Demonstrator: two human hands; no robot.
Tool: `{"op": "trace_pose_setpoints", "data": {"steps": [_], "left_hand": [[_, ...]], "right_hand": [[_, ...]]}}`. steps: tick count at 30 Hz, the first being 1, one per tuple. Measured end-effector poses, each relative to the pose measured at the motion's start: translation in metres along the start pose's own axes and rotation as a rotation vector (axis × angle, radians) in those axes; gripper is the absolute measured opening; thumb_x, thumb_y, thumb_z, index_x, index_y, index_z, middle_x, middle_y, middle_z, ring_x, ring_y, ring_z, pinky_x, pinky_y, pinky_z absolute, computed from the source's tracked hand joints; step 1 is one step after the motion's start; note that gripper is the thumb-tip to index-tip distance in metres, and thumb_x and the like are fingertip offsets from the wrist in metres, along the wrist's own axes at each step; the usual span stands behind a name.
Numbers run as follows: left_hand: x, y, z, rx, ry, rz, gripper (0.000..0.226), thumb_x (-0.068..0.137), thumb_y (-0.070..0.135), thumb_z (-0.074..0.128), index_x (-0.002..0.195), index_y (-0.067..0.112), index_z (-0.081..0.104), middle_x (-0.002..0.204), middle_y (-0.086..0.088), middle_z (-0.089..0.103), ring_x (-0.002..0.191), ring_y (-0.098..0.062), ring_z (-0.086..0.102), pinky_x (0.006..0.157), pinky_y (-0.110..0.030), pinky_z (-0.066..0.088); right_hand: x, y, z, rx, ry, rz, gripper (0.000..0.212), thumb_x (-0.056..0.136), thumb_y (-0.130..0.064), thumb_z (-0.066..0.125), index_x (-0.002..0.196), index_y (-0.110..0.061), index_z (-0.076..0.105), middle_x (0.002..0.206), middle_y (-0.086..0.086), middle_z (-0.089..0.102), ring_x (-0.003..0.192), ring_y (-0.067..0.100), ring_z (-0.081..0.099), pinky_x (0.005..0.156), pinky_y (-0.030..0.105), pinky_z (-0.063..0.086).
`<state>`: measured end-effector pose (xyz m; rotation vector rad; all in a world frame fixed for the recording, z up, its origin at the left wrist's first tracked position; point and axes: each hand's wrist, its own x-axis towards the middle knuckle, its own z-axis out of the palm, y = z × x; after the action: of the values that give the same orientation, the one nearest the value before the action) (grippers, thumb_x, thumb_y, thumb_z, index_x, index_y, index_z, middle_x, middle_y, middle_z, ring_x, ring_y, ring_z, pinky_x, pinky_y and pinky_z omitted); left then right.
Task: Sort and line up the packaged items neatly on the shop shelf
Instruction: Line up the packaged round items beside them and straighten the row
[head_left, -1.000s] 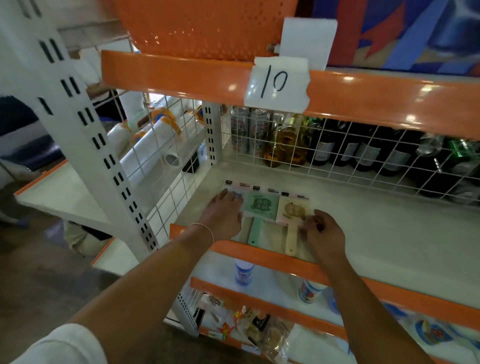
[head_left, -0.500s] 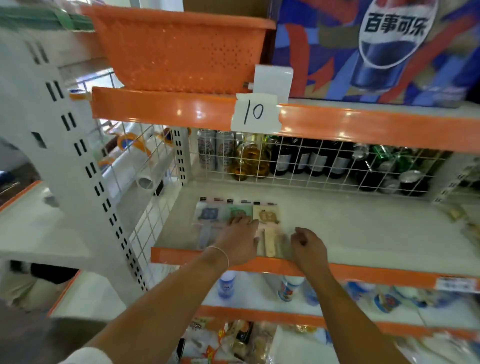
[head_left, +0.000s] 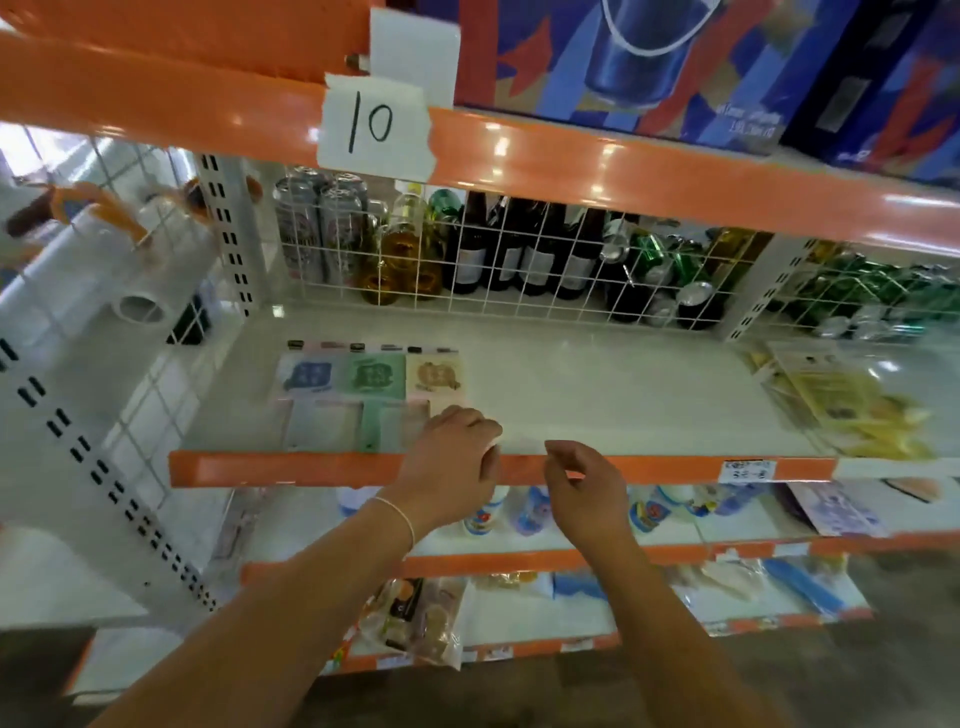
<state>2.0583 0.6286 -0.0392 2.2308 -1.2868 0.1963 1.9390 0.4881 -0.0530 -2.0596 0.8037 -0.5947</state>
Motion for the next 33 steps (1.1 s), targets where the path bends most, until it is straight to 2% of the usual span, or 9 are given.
{"op": "trace_pose_setpoints", "data": {"steps": [4, 9, 13, 16, 18, 22, 25, 28, 33], "left_hand": [[0.039, 0.033, 0.019, -0.050, -0.025, 0.005, 0.042, 0.086, 0.028, 0.045, 0.117, 0.007, 0.065, 0.109, -0.011, 0.064, 0.103, -0.030, 0.058, 0.090, -0.038, 0.047], [0.115, 0.094, 0.074, -0.121, -0.142, -0.109, 0.050, 0.092, 0.034, 0.045, 0.139, 0.014, 0.046, 0.134, -0.006, 0.053, 0.122, -0.024, 0.050, 0.101, -0.037, 0.042], [0.184, 0.159, 0.127, -0.405, -0.227, -0.315, 0.049, 0.094, 0.031, 0.055, 0.140, 0.019, 0.043, 0.135, -0.004, 0.052, 0.114, -0.022, 0.057, 0.096, -0.033, 0.047], [0.225, 0.205, 0.154, -0.738, -0.279, -0.532, 0.042, 0.093, 0.029, 0.056, 0.132, 0.017, 0.049, 0.114, 0.000, 0.060, 0.099, -0.022, 0.065, 0.084, -0.036, 0.055], [0.247, 0.229, 0.168, -0.825, -0.296, -0.579, 0.032, 0.093, 0.027, 0.055, 0.123, 0.015, 0.056, 0.105, -0.004, 0.063, 0.096, -0.024, 0.067, 0.082, -0.039, 0.056], [0.274, 0.262, 0.189, -0.760, -0.318, -0.559, 0.025, 0.092, 0.030, 0.053, 0.113, 0.019, 0.061, 0.106, -0.005, 0.066, 0.097, -0.025, 0.067, 0.082, -0.040, 0.056], [0.286, 0.275, 0.201, -0.673, -0.339, -0.515, 0.031, 0.092, 0.034, 0.052, 0.117, 0.020, 0.061, 0.113, 0.000, 0.063, 0.098, -0.019, 0.064, 0.087, -0.040, 0.056], [0.292, 0.280, 0.214, -0.649, -0.370, -0.498, 0.028, 0.092, 0.035, 0.051, 0.113, 0.020, 0.063, 0.108, 0.002, 0.063, 0.098, -0.017, 0.063, 0.086, -0.039, 0.056], [0.295, 0.281, 0.224, -0.612, -0.362, -0.482, 0.020, 0.094, 0.033, 0.050, 0.103, 0.022, 0.064, 0.089, 0.009, 0.060, 0.080, -0.009, 0.057, 0.065, -0.021, 0.045]], "right_hand": [[0.032, 0.027, -0.051, -0.014, 0.062, 0.016, 0.019, 0.091, -0.018, 0.060, 0.107, -0.021, 0.069, 0.098, -0.006, 0.069, 0.092, 0.010, 0.064, 0.082, 0.022, 0.049], [0.091, 0.081, -0.134, -0.028, 0.159, -0.014, 0.023, 0.091, -0.019, 0.060, 0.113, -0.020, 0.067, 0.103, -0.005, 0.068, 0.094, 0.009, 0.062, 0.068, 0.006, 0.040], [0.143, 0.128, -0.214, -0.060, 0.208, 0.023, 0.026, 0.092, -0.025, 0.060, 0.117, -0.020, 0.064, 0.104, -0.002, 0.067, 0.087, 0.010, 0.060, 0.076, 0.022, 0.044], [0.181, 0.162, -0.265, -0.135, 0.255, 0.050, 0.028, 0.091, -0.026, 0.061, 0.117, -0.014, 0.065, 0.104, 0.007, 0.069, 0.091, 0.021, 0.061, 0.081, 0.028, 0.045], [0.206, 0.182, -0.293, -0.264, 0.256, 0.066, 0.033, 0.091, -0.028, 0.060, 0.118, -0.010, 0.064, 0.106, 0.011, 0.070, 0.100, 0.033, 0.062, 0.086, 0.035, 0.045], [0.247, 0.212, -0.332, -0.587, 0.202, 0.173, 0.048, 0.089, -0.041, 0.056, 0.129, -0.016, 0.054, 0.124, 0.017, 0.061, 0.119, 0.037, 0.051, 0.103, 0.041, 0.033], [0.269, 0.225, -0.348, -0.662, 0.145, 0.298, 0.062, 0.087, -0.053, 0.054, 0.138, -0.021, 0.042, 0.138, 0.018, 0.047, 0.129, 0.041, 0.036, 0.106, 0.050, 0.030], [0.281, 0.233, -0.353, -0.732, 0.080, 0.306, 0.072, 0.079, -0.055, 0.062, 0.137, -0.019, 0.039, 0.137, 0.019, 0.044, 0.125, 0.044, 0.038, 0.104, 0.050, 0.034], [0.298, 0.237, -0.356, -0.763, -0.040, 0.330, 0.092, 0.055, -0.043, 0.084, 0.130, -0.019, 0.035, 0.128, 0.019, 0.046, 0.121, 0.041, 0.042, 0.099, 0.048, 0.036]]}}
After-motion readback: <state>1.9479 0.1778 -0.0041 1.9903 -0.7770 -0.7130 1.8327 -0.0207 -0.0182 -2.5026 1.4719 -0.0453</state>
